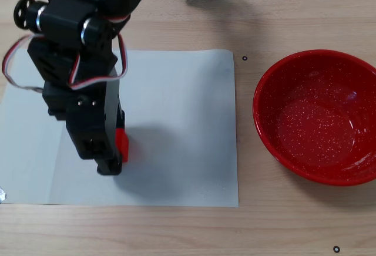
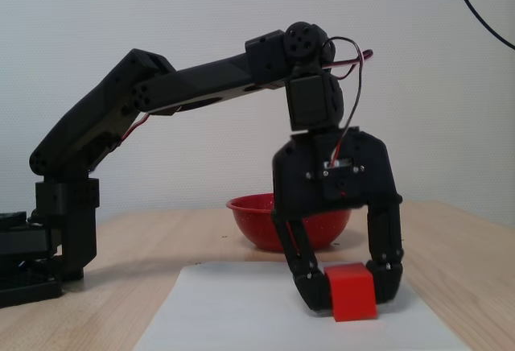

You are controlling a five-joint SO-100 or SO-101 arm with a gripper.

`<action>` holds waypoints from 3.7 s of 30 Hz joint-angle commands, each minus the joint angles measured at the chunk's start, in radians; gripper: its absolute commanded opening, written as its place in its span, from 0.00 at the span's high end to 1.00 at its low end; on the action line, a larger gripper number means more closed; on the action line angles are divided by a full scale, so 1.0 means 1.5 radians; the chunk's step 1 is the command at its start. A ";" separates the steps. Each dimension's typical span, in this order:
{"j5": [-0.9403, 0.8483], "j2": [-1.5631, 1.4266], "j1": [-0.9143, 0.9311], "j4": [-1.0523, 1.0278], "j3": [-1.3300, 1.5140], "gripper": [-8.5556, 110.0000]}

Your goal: Grasp the red cube and put it in the red bowl.

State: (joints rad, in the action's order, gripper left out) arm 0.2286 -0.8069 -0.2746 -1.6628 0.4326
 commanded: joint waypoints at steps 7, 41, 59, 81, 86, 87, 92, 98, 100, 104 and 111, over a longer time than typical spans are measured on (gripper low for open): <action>-0.007 -0.271 0.019 -0.046 0.005 0.93; -0.155 -0.462 0.447 -0.127 0.090 0.93; -0.215 -0.393 0.543 -0.162 0.036 0.71; -0.192 -0.410 0.515 -0.162 0.027 0.93; -0.192 -0.416 0.503 -0.162 0.029 0.93; -0.192 -0.419 0.501 -0.162 0.028 0.93; -0.185 -0.445 0.484 -0.162 0.020 0.93; -0.180 -0.529 0.424 -0.146 0.103 0.93; -0.177 -0.574 0.398 -0.125 0.171 0.93; -0.155 -0.688 0.341 -0.031 0.370 0.93; -0.142 -0.867 0.259 0.132 0.677 0.93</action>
State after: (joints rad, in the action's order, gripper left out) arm 0.0123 -1.3162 0.1273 -1.4818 1.4435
